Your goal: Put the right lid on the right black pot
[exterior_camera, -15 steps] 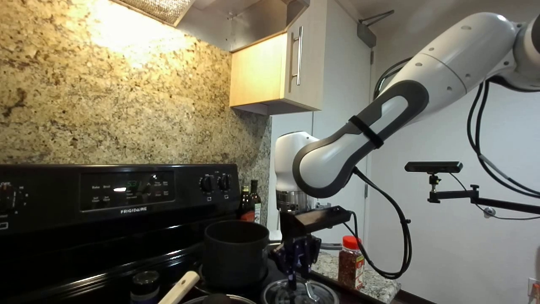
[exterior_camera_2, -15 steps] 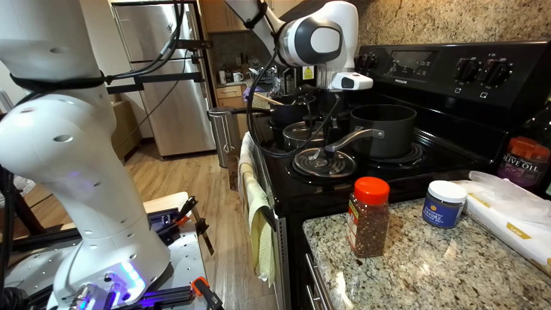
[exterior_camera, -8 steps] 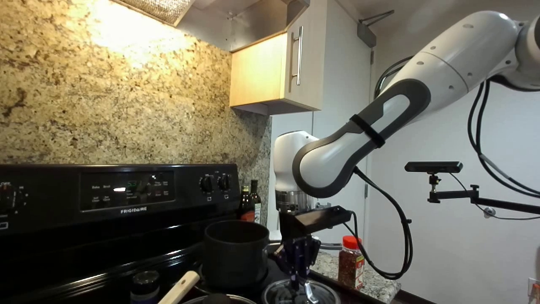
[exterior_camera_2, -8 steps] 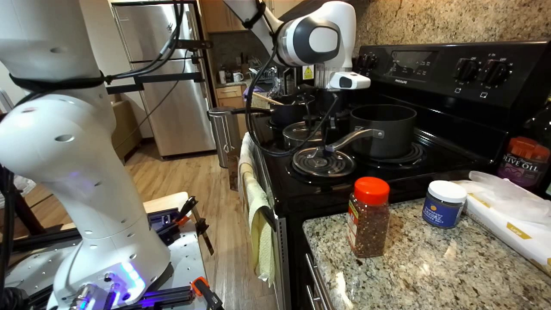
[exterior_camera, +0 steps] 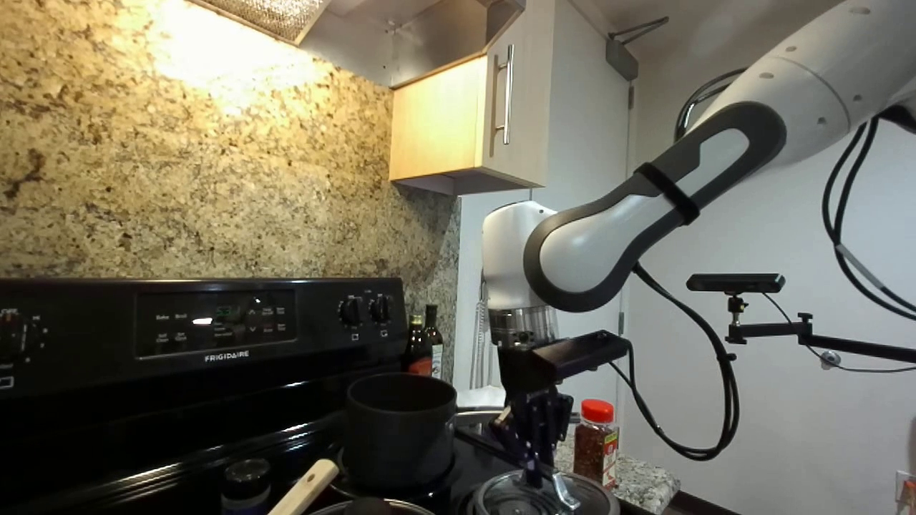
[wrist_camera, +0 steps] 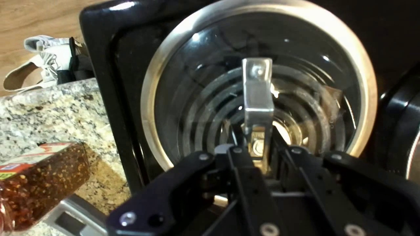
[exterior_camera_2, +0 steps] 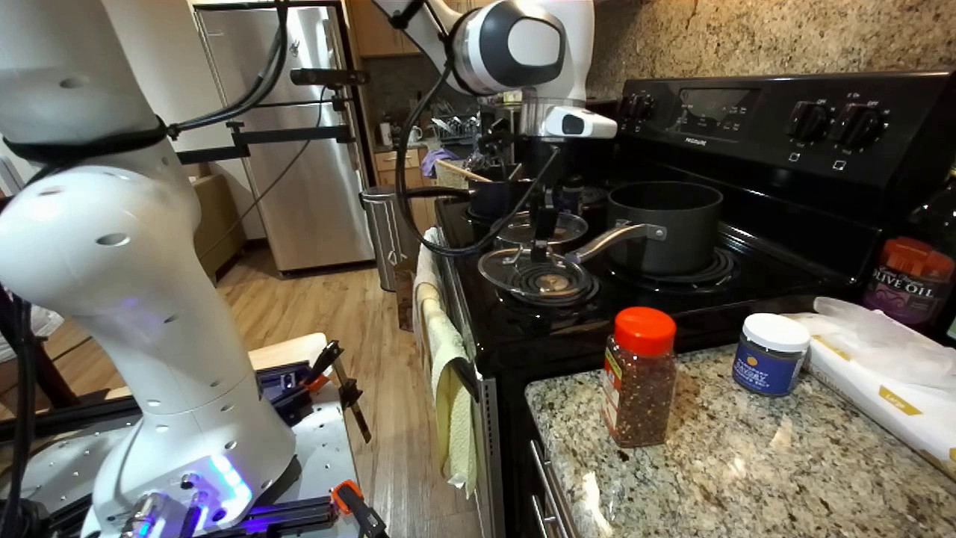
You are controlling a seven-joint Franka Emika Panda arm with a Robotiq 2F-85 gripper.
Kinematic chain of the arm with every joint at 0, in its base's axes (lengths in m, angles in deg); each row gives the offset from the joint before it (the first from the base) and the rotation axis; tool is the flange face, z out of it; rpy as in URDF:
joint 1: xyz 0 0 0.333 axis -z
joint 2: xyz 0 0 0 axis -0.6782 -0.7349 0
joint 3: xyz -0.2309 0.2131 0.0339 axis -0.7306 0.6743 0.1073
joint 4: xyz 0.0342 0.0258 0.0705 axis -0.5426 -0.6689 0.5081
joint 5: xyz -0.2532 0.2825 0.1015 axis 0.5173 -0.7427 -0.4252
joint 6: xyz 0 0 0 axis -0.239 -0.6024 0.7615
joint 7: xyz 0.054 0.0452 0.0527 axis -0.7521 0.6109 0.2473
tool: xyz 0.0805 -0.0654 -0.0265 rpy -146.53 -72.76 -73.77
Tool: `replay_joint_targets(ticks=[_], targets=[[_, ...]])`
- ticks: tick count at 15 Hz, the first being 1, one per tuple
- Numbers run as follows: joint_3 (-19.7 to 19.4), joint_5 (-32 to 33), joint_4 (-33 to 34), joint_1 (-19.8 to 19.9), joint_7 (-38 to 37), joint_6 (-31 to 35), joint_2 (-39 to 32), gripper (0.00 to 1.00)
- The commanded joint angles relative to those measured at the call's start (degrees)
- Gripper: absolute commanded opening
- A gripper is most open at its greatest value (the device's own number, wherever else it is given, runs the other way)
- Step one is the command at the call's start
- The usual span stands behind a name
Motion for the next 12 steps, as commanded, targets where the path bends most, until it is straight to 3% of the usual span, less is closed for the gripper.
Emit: replay_joint_targets(ticks=[1, 6, 12], targets=[[1.7, -0.6, -4.8, -0.5, 2.6, -3.4, 7.4, 0.07], [5.5, 0.3, -6.7, -2.2, 3.3, -6.4, 14.6, 0.07], [9.3, 4.2, -1.3, -1.7, 1.9, -9.1, 16.4, 0.07]])
